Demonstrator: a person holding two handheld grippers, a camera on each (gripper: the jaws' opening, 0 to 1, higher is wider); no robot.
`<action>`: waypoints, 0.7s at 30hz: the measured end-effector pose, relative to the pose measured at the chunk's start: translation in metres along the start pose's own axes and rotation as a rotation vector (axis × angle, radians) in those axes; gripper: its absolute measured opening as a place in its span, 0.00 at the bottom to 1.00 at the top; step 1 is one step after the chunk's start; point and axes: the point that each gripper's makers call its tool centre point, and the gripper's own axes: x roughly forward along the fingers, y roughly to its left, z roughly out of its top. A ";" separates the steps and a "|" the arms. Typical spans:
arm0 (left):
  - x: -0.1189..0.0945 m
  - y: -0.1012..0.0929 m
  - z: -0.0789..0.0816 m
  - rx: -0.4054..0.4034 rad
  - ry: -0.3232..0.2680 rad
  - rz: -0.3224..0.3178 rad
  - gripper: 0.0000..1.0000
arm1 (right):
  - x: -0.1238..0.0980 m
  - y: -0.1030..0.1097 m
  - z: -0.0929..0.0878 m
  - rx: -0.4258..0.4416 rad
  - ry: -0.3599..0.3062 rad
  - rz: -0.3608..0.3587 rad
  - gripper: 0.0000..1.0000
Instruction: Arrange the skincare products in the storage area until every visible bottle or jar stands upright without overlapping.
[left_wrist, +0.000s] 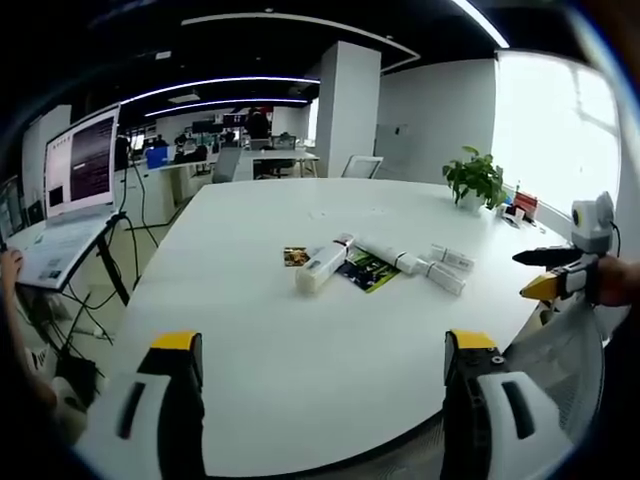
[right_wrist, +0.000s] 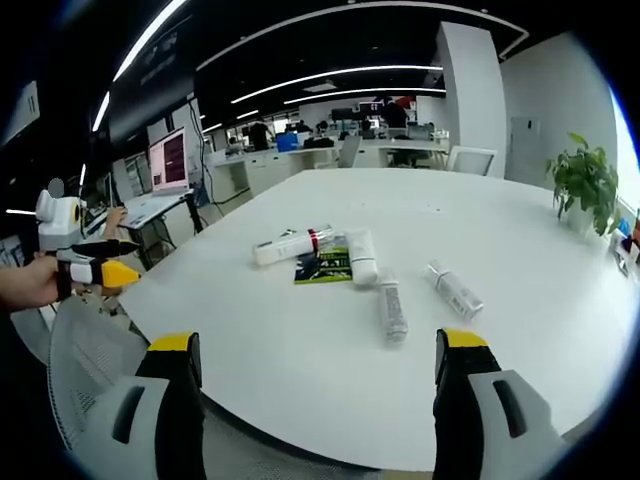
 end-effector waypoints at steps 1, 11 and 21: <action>0.000 0.000 0.000 0.000 0.001 -0.001 0.94 | 0.000 0.000 0.000 0.000 0.001 0.000 0.97; 0.001 -0.002 -0.002 0.010 0.008 -0.012 0.94 | 0.001 0.000 -0.001 0.008 0.008 0.002 0.97; 0.002 -0.001 0.000 0.007 -0.005 -0.017 0.95 | 0.002 -0.001 0.000 0.052 0.012 0.013 0.97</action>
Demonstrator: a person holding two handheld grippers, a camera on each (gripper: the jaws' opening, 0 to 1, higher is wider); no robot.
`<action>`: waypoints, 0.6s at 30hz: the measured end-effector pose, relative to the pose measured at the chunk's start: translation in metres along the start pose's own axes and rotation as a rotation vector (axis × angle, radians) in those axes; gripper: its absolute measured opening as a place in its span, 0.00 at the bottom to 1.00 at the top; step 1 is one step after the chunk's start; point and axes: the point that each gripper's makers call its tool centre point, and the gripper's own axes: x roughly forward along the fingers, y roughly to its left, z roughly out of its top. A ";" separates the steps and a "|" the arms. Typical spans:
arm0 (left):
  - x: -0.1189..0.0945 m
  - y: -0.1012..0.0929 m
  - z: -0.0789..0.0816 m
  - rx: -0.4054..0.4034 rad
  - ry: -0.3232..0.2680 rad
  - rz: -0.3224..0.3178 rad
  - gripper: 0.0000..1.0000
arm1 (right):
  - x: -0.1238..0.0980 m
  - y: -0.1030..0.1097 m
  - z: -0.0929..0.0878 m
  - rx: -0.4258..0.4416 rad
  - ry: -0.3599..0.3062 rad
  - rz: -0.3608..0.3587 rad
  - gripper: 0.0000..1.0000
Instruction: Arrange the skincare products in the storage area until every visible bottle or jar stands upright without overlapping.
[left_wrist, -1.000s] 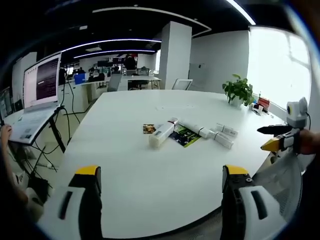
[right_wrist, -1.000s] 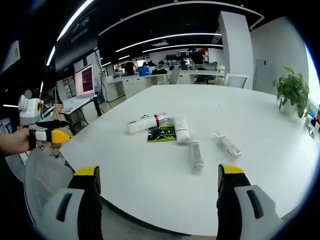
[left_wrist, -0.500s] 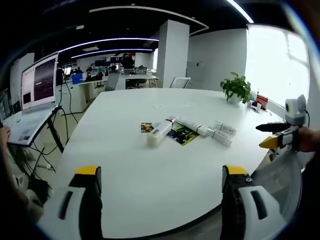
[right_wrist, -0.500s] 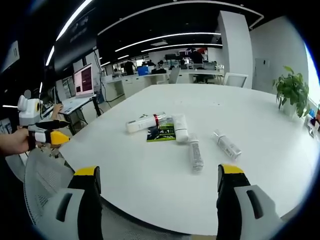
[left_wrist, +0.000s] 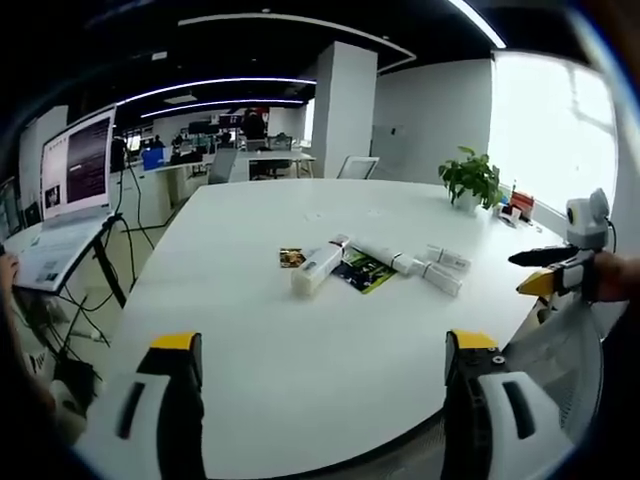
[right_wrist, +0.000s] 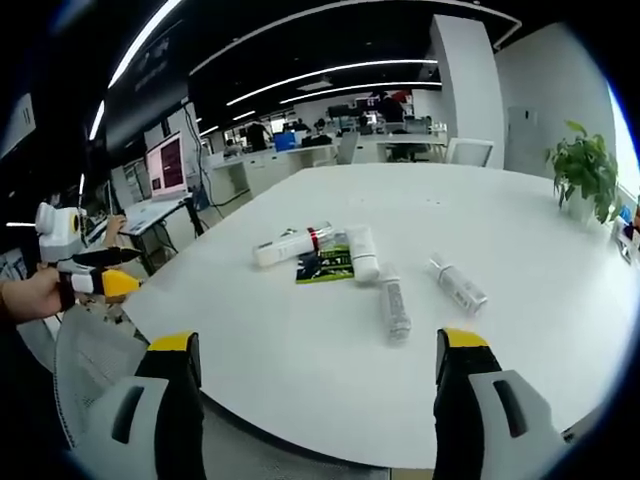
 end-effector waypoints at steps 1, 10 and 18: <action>0.000 0.000 0.000 0.006 0.001 0.000 0.95 | 0.000 0.000 0.000 0.002 0.000 0.001 0.97; 0.002 -0.002 -0.001 0.019 0.011 -0.005 0.94 | 0.001 -0.004 0.000 0.021 0.008 -0.002 0.95; 0.003 -0.003 -0.001 0.014 0.010 -0.007 0.94 | 0.007 -0.007 -0.001 -0.004 0.032 0.001 0.95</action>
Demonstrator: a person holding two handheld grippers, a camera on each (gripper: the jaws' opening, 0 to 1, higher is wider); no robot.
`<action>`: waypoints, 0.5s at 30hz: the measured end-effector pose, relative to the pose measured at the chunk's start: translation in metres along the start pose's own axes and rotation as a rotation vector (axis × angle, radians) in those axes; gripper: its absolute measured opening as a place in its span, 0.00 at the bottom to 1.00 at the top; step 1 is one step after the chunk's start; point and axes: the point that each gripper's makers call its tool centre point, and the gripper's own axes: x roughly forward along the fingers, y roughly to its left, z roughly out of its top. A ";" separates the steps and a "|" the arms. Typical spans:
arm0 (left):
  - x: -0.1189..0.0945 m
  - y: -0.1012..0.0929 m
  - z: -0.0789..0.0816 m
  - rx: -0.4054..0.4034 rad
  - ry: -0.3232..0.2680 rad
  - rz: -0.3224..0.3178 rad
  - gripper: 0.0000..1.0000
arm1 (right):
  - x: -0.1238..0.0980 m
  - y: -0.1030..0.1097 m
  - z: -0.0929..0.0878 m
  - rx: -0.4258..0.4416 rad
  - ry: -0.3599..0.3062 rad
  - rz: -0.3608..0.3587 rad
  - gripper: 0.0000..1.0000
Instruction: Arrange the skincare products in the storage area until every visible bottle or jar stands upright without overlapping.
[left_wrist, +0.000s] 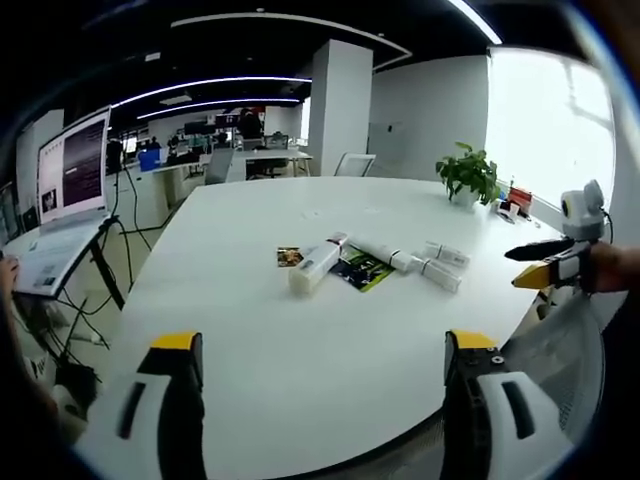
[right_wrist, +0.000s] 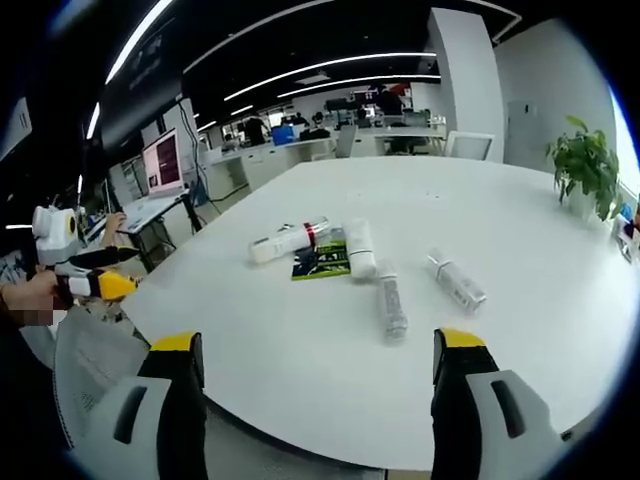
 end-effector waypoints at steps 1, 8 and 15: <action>0.000 0.000 0.000 0.001 0.000 -0.001 0.94 | 0.004 -0.003 -0.002 -0.002 0.001 0.000 0.94; 0.000 0.000 -0.001 0.003 0.003 -0.003 0.93 | 0.014 -0.007 -0.002 0.018 0.010 0.004 0.94; 0.001 -0.003 -0.002 0.008 0.016 -0.015 0.93 | 0.021 -0.008 0.000 0.023 0.014 0.001 0.93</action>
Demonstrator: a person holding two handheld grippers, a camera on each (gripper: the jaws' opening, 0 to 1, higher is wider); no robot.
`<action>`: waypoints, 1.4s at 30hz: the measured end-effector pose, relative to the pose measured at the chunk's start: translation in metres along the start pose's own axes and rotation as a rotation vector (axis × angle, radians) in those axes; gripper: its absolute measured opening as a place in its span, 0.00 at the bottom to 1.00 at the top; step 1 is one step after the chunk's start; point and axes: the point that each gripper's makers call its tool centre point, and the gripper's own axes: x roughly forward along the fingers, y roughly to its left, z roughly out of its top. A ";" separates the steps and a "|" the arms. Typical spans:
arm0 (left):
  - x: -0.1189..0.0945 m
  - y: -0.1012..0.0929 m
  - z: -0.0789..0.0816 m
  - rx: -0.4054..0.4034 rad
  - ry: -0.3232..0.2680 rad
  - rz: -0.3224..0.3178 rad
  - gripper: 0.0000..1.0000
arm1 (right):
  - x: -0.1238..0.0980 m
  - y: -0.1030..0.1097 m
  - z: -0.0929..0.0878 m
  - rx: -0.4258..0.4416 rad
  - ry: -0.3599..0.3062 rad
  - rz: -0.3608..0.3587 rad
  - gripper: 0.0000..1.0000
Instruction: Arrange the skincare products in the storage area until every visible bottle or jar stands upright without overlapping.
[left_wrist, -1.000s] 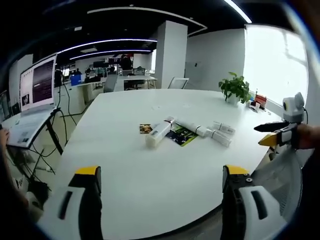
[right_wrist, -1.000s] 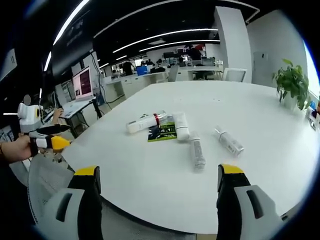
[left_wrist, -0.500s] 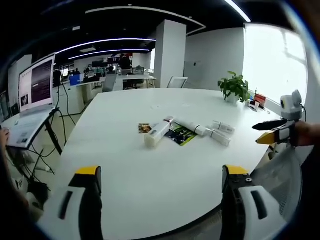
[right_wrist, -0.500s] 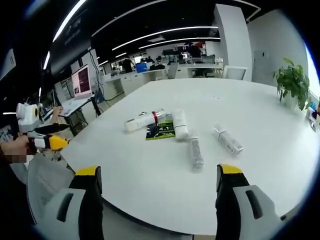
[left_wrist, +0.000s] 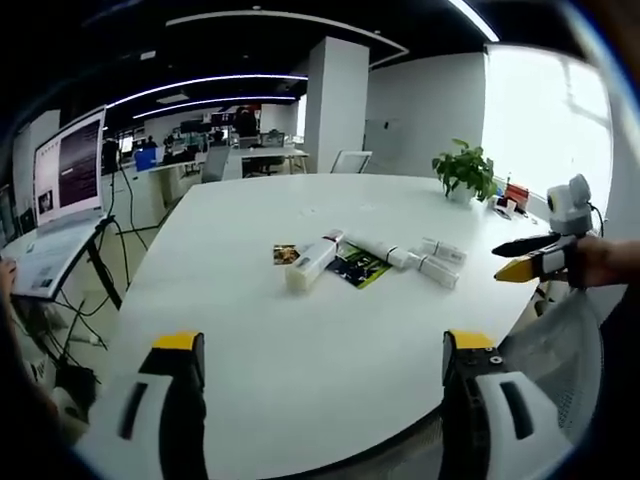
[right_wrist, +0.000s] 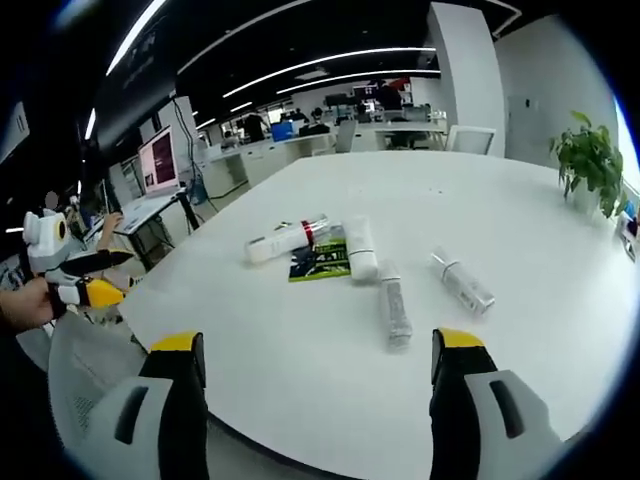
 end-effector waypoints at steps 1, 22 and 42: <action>0.000 0.000 0.000 0.000 0.003 -0.003 0.93 | 0.000 0.000 0.000 0.003 -0.002 -0.001 0.93; 0.049 0.006 0.012 0.090 0.133 -0.072 0.92 | -0.004 -0.005 -0.009 0.034 -0.004 -0.023 0.93; 0.110 0.010 0.046 0.216 0.242 -0.188 0.91 | -0.003 -0.005 -0.007 0.070 -0.017 -0.016 0.93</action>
